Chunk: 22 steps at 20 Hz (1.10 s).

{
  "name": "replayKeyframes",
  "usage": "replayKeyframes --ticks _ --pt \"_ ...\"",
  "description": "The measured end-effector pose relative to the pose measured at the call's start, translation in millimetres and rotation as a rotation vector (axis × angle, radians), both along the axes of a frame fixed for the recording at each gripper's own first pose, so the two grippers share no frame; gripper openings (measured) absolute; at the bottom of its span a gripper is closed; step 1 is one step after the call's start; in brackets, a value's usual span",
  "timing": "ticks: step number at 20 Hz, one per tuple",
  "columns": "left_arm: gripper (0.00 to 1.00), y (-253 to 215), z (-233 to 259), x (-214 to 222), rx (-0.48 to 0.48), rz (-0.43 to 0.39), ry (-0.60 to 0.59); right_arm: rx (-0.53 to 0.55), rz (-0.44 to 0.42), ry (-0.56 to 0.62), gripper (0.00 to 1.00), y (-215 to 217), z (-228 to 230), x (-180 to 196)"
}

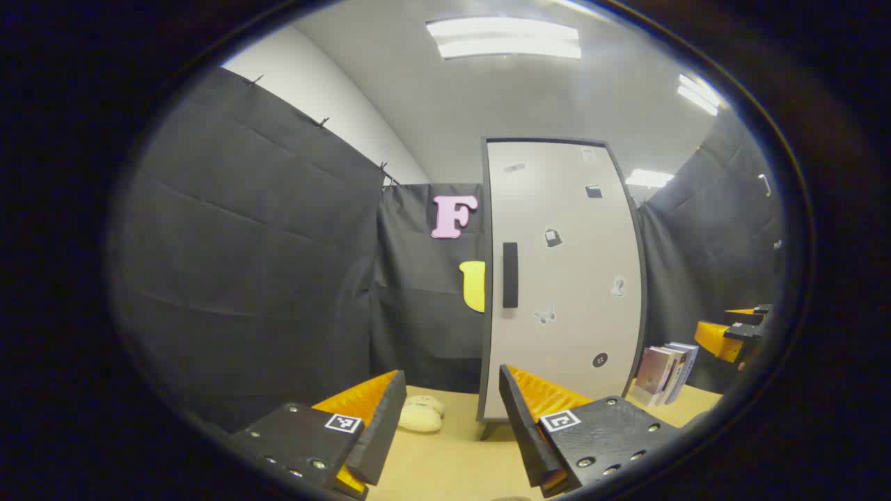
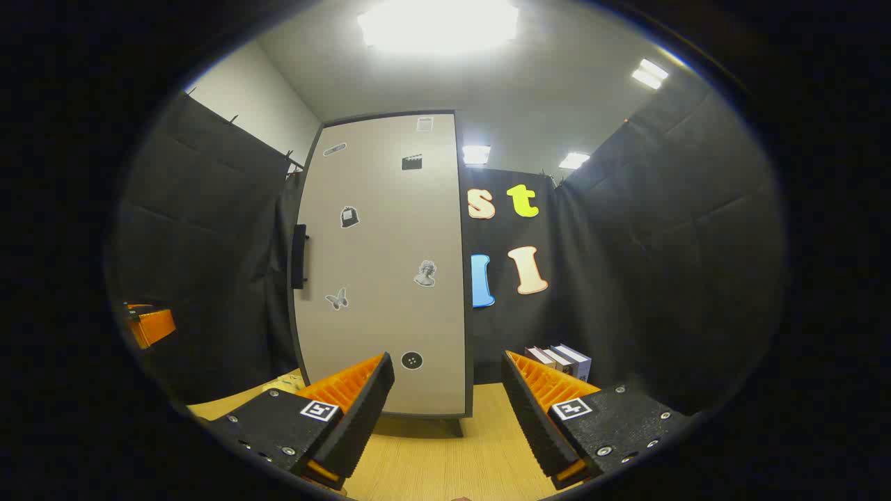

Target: Open the cabinet door with the right hand, grasp the bottle in the cabinet with the left hand and place it on the coaster, then close the cabinet door with the right hand.

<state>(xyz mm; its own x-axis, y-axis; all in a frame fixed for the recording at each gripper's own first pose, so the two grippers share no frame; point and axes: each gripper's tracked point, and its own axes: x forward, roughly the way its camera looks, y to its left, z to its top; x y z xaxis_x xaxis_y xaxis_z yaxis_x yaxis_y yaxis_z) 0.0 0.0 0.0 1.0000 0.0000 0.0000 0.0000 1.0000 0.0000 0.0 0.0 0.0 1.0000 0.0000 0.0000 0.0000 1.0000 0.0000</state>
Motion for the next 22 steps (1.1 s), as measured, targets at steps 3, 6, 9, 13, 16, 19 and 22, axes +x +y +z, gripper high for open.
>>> replayKeyframes --ticks 3,6,9,13,16,19,22 --pt "0.77 -3 2 2 0.010 -0.004 -0.011 -0.011 0.003 -0.012 0.95 -1 1 0" --pt "0.77 -8 0 8 -0.001 -0.023 -0.008 -0.015 -0.003 -0.013 0.95 -1 1 -2" --pt "0.77 -17 1 16 0.010 -0.035 -0.012 -0.006 -0.018 -0.021 0.95 -2 2 -3" --pt "0.77 -23 0 19 0.011 -0.046 -0.016 0.005 -0.033 -0.013 0.95 -3 1 -3" --pt "0.77 -25 1 20 0.014 -0.051 -0.017 0.012 -0.040 -0.010 0.95 -3 1 -4" --pt "0.77 -26 1 21 0.015 -0.050 -0.016 0.014 -0.039 -0.011 0.95 -3 1 -2" --pt "0.77 -22 3 16 0.020 -0.045 -0.018 0.022 -0.028 -0.011 0.95 -1 2 0"
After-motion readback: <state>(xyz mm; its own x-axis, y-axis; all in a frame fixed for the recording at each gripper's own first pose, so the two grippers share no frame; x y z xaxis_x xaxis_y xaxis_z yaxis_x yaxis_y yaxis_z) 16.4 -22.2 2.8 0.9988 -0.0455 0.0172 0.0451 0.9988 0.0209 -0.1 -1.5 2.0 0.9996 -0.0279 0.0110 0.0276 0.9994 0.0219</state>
